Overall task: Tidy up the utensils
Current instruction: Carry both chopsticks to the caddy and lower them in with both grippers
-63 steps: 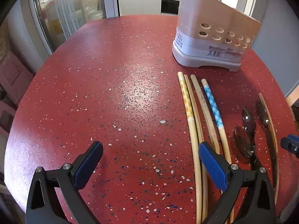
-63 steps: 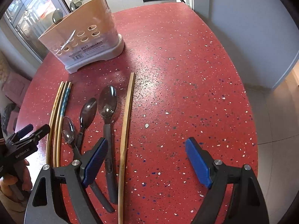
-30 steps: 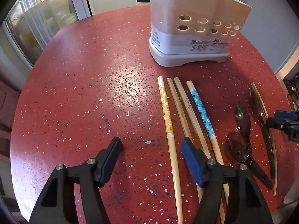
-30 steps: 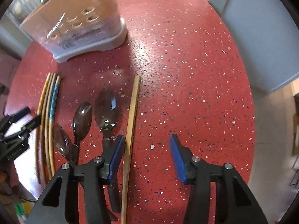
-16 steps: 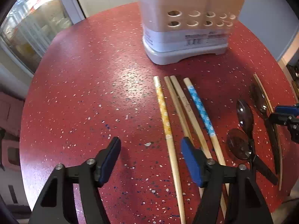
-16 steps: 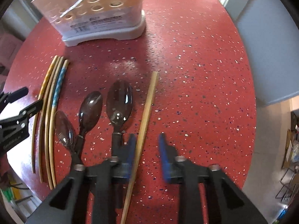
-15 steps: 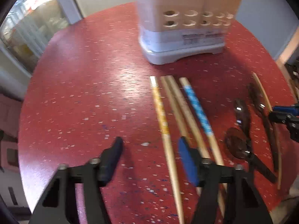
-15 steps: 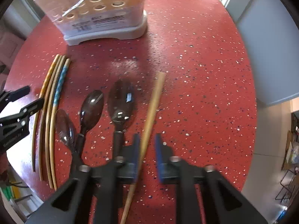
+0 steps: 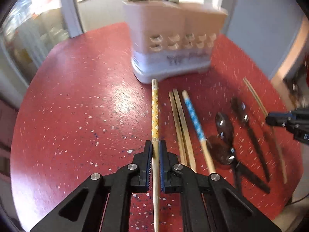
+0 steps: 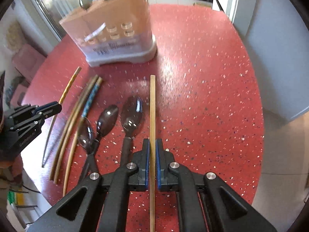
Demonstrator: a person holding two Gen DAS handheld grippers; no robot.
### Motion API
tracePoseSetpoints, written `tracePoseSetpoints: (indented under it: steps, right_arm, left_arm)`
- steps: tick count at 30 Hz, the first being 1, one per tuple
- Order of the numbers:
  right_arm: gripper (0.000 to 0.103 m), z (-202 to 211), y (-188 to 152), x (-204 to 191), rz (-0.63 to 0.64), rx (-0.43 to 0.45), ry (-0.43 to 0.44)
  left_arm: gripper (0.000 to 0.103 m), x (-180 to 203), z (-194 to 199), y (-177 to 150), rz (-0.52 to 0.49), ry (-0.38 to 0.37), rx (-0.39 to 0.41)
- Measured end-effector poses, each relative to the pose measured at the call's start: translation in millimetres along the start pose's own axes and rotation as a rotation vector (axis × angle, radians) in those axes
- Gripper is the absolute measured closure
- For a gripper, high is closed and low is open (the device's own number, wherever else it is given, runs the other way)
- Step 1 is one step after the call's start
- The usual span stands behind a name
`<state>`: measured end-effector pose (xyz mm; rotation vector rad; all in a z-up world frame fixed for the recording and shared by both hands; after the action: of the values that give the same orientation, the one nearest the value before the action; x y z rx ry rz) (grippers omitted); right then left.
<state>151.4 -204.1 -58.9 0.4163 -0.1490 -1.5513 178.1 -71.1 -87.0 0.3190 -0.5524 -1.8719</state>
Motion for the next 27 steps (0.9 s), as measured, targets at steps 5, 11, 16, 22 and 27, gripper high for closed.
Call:
tracePoseSetpoints:
  steps: [5, 11, 16, 22, 27]
  right_arm:
    - [0.097, 25.2, 1.2, 8.9, -0.007, 0.105, 0.057]
    - [0.097, 65.3, 16.6, 8.6, -0.022, 0.238, 0.123]
    - [0.097, 103.2, 47.3, 4.2, -0.015, 0.369, 0.144]
    - [0.097, 123.3, 108.1, -4.8, -0.003, 0.473, 0.176]
    - [0.097, 131.4, 158.0, -14.9, 0.018, 0.538, 0.195]
  left_arm:
    - [0.067, -9.7, 32.1, 2.9, 0.080, -0.013, 0.120]
    - [0.067, -17.1, 71.2, 22.8, 0.142, -0.039, 0.244]
    - [0.067, -28.4, 107.8, 59.2, 0.174, -0.060, 0.371]
    - [0.067, -34.1, 131.2, 117.5, 0.191, -0.066, 0.483]
    - [0.067, -41.9, 126.5, 166.8, 0.232, -0.077, 0.546]
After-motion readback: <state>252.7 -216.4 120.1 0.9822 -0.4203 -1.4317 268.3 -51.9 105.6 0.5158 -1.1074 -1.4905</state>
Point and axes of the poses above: each gripper's, at about its wrist camera, not at the fingertips, and z roughly against the way its jaws point, x to its right, y to its top, the point moved 3 cm from there along -z, roughly the way its jaws point
